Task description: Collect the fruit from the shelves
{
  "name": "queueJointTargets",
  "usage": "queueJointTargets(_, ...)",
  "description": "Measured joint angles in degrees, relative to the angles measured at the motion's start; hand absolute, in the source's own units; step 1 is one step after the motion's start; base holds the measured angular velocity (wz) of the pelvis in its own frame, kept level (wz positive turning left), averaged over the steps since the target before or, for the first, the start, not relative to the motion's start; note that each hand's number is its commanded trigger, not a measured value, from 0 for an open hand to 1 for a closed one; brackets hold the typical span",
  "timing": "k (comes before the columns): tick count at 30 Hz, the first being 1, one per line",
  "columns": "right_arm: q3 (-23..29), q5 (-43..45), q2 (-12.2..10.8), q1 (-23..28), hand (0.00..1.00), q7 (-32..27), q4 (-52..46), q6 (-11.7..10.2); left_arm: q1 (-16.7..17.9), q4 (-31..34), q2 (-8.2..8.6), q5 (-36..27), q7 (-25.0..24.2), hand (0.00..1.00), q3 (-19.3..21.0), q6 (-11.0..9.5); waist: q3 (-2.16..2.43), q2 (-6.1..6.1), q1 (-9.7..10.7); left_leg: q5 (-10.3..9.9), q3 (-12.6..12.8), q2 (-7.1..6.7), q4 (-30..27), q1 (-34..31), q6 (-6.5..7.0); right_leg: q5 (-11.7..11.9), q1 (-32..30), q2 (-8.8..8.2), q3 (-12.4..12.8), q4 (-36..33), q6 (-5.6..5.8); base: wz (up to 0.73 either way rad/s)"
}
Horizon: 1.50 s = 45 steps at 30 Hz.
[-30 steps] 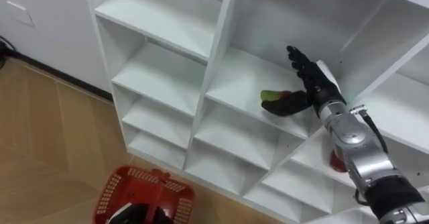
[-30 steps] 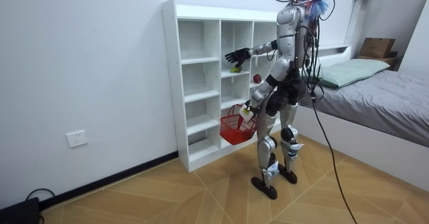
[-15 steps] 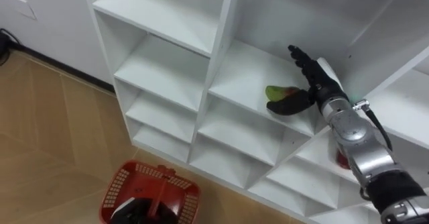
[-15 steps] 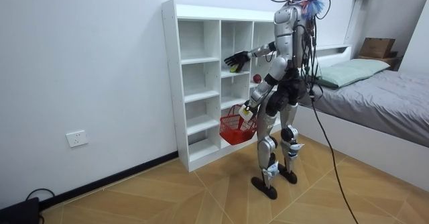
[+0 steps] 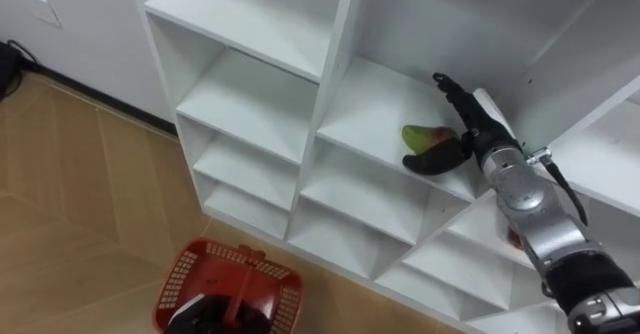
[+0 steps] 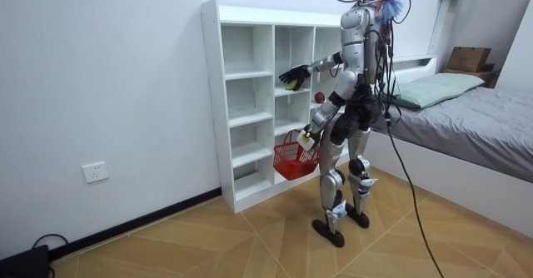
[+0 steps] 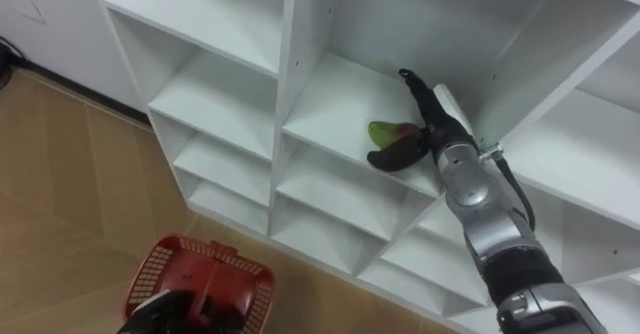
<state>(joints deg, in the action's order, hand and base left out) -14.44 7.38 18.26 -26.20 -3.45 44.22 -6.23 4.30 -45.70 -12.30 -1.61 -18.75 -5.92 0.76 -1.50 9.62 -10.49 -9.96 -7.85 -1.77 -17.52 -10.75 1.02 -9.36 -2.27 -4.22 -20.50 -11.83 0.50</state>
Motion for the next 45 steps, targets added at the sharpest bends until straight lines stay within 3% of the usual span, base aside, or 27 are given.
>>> queueJointTargets(23, -0.03, -0.01, 0.00, -3.41, 0.00, 3.70, 6.22, 0.17, -2.32, -3.60, -0.07, 0.00, -0.27, 1.00, -1.03, 0.30, 0.02, -0.01, -0.26, 0.32, -0.04, -0.12, -0.14, -0.11, 0.03, 0.00, -0.39, -0.26, 0.00, -0.88, 0.00, 0.00)
queueJointTargets(45, -0.20, 1.66, 0.00, -5.88, 0.00, 9.50, 11.18, 2.20, -3.09, -3.88, -0.30, -0.68, -0.32, 1.00, -1.73, 2.87, 0.29, 0.00, -0.61, 0.73, -0.24, -0.23, -0.10, 0.53, 0.00, 0.10, 0.35, -0.24, -0.13, -0.83, -0.03, 0.00)
